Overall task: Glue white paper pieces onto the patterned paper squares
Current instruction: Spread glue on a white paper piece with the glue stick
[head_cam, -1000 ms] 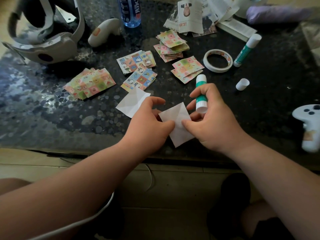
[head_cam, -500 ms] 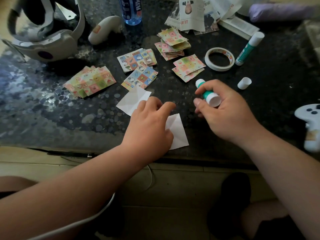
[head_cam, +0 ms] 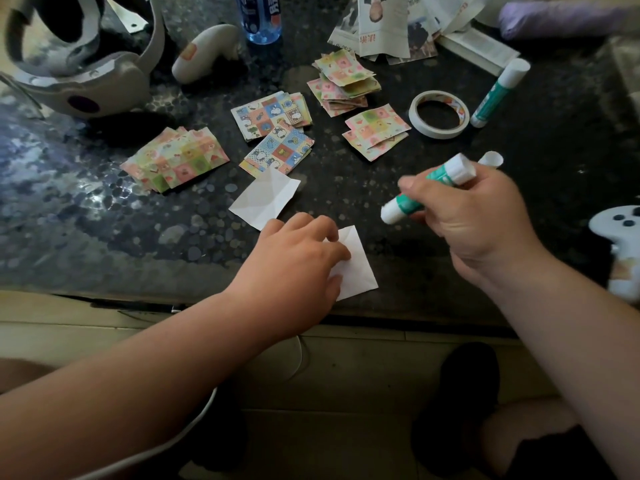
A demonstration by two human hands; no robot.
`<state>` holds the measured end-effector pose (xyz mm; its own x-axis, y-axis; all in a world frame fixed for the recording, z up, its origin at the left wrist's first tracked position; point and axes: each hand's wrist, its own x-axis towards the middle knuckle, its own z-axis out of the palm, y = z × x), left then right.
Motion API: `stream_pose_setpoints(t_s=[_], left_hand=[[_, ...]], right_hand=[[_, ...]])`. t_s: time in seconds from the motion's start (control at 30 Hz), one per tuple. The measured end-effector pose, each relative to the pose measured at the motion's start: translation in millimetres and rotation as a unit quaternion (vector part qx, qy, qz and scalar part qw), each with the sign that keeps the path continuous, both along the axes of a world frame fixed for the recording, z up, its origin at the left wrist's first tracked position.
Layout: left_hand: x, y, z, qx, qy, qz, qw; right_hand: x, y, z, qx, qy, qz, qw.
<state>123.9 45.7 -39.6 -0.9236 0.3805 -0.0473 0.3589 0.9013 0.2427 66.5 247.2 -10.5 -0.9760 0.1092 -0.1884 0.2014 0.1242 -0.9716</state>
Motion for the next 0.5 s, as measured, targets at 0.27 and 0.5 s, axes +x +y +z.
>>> stream_pose_setpoints(t_s=[0.27, 0.5], left_hand=[[2, -1, -5, 0.002, 0.005, 0.003, 1.0], [2, -4, -6, -0.001, 0.009, -0.001, 1.0]], right_hand=[[3, -8, -12, 0.053, -0.027, 0.056, 0.997], [6, -15, -17, 0.218, 0.035, 0.145, 0.964]])
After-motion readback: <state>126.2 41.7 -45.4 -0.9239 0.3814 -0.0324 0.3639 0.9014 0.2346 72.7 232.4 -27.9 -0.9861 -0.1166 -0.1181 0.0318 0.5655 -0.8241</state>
